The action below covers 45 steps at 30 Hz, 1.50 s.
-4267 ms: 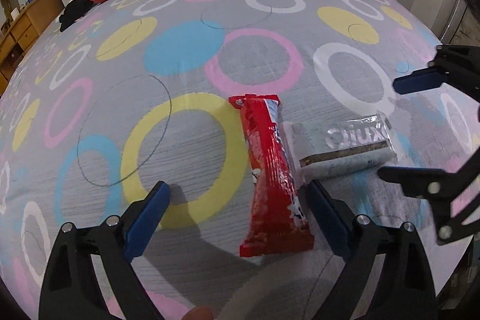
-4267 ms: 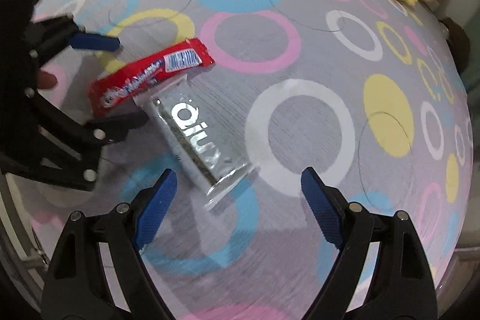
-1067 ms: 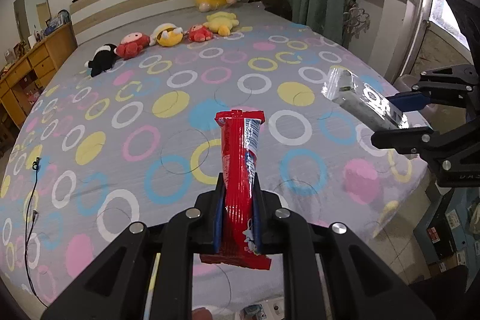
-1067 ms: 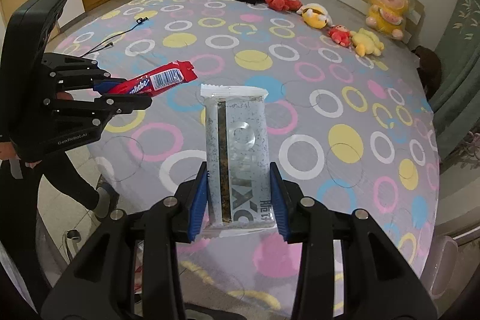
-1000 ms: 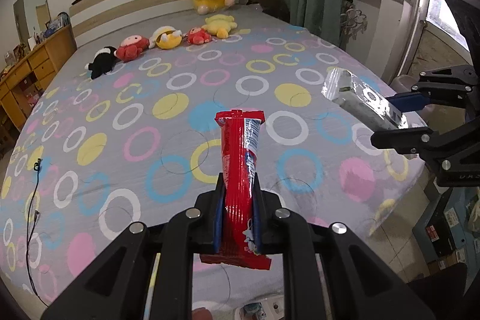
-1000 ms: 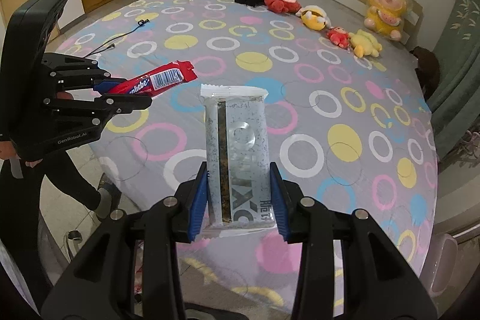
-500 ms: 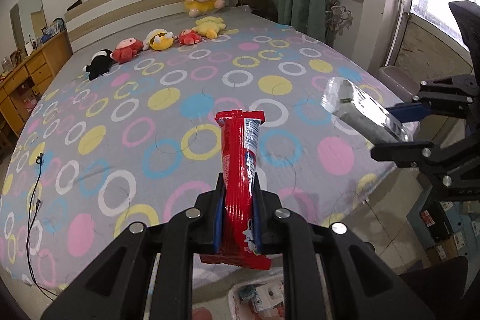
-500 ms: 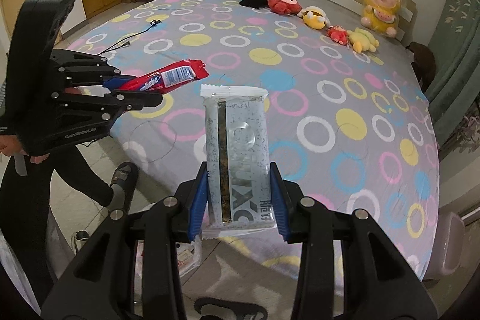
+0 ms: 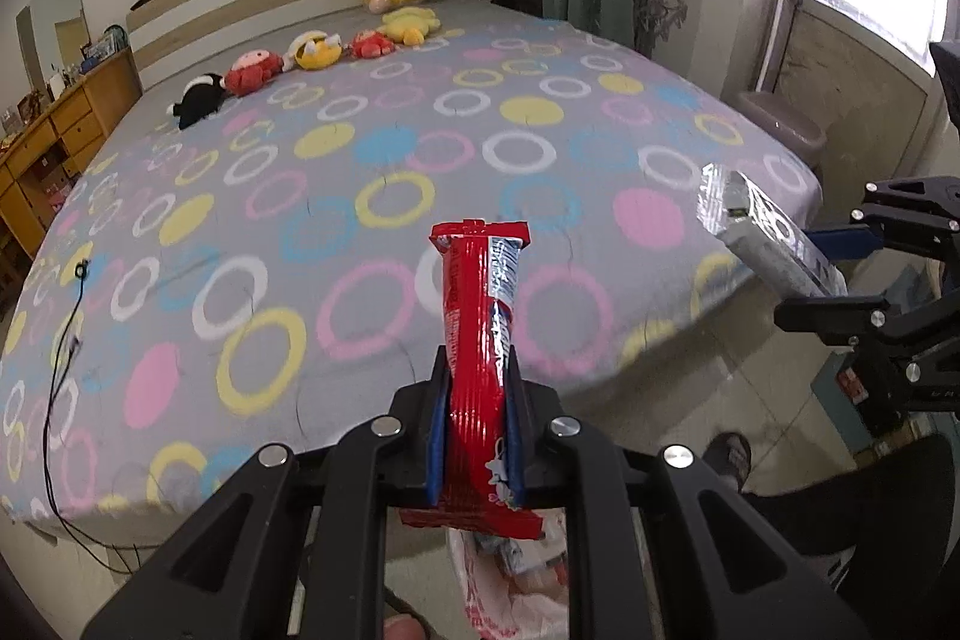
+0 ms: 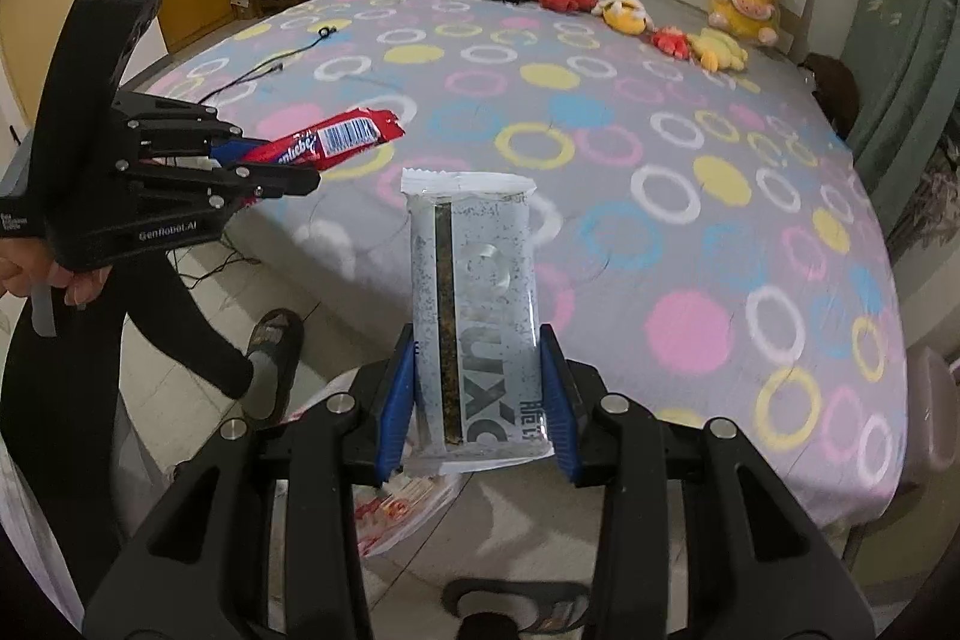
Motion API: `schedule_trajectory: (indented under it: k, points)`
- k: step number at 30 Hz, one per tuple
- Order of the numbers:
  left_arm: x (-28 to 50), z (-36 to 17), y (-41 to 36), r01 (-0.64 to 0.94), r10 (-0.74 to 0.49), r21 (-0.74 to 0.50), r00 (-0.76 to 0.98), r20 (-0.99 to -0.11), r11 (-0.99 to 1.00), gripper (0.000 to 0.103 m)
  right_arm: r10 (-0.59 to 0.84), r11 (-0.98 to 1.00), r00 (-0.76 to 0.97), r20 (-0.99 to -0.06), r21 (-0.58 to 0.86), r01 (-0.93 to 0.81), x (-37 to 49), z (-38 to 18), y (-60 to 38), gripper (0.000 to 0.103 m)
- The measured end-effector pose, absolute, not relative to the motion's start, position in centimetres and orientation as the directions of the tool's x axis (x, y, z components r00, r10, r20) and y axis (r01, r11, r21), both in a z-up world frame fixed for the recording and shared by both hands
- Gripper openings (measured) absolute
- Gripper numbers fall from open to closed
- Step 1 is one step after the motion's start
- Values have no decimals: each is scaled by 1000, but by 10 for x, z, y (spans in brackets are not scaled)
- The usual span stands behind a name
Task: Collect trash
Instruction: 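Lift the candy bar and silver wrapper off the bed over the trash bag, then open both tools to drop the candy bar and wrapper into the bag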
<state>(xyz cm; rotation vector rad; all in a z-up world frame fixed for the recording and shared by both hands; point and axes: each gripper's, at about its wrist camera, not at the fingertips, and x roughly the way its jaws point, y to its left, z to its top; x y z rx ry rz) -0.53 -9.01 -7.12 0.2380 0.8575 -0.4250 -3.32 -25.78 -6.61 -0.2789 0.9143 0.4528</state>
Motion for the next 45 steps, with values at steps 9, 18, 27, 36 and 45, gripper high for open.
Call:
schedule_trajectory:
  k: [9,18,27,36,45]
  points:
    - [-41,-127,-82,476,-260,21,516,-816,879,16,251,895,499,-829,3,-445,-77,-121,-239,38]
    - [-57,-191,-81,490,-248,1,442,-862,872,16,250,910,466,-849,41,-413,-96,-169,-210,38]
    - [-58,-270,-82,506,-224,-47,295,-929,861,16,217,942,382,-898,90,-325,-90,-235,-202,38]
    - [-55,-332,-95,526,-161,-38,189,-969,850,16,150,969,262,-953,89,-231,-74,-312,-202,38]
    - [-48,-383,-96,512,-86,-20,106,-991,858,16,149,977,179,-973,117,-177,-61,-350,-199,38]
